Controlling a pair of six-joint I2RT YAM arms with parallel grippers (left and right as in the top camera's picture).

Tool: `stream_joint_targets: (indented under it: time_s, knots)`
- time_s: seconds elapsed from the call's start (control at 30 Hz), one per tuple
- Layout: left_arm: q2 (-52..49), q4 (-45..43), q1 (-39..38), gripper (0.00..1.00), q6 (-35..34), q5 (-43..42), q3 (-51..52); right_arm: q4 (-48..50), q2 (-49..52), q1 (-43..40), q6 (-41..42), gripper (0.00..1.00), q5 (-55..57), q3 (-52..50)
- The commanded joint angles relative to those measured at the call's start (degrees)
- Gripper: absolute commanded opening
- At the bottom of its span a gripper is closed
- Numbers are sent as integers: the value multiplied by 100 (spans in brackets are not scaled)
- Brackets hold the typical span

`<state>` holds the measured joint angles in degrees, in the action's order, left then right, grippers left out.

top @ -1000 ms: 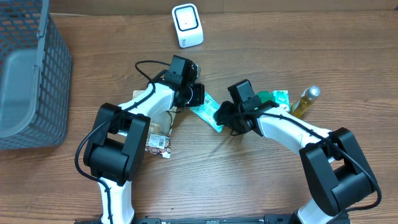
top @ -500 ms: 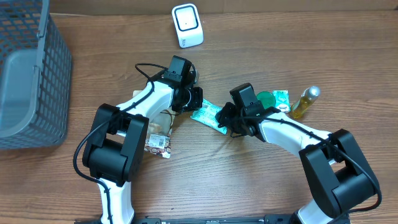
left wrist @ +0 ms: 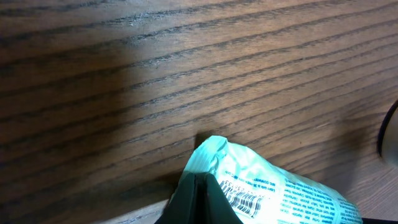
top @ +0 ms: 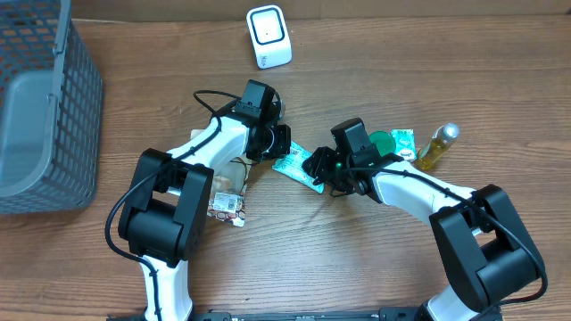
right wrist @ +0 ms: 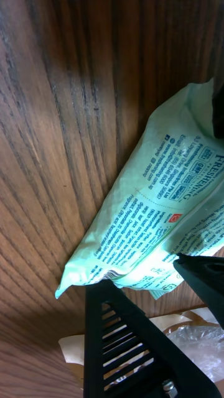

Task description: Scan the item barcode

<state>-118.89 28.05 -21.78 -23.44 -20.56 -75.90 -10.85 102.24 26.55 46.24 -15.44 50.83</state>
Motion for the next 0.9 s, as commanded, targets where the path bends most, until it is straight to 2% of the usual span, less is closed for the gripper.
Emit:
stream_joint_targets:
  time_s: [0.0,0.1,0.23,0.37,0.5,0.87]
  knots:
    - [-323,149,-70,4,114,470,319,131,35,4,-111,49,-267,-46]
    - [-323,149,-70,4,116,470,319,101,35,4,11,42,-267,-46]
    - [-323,153,-70,4,120,470,319,96,35,4,334,38,-269,-46]
    - [-323,199,-72,4,118,463,321,52,35,4,321,37,-238,-46]
    - [-323,122,-74,4,118,466,321,92,35,4,326,31,-66,-46]
    - [-323,116,-74,5,116,468,319,254,35,4,-28,21,-72,-46]
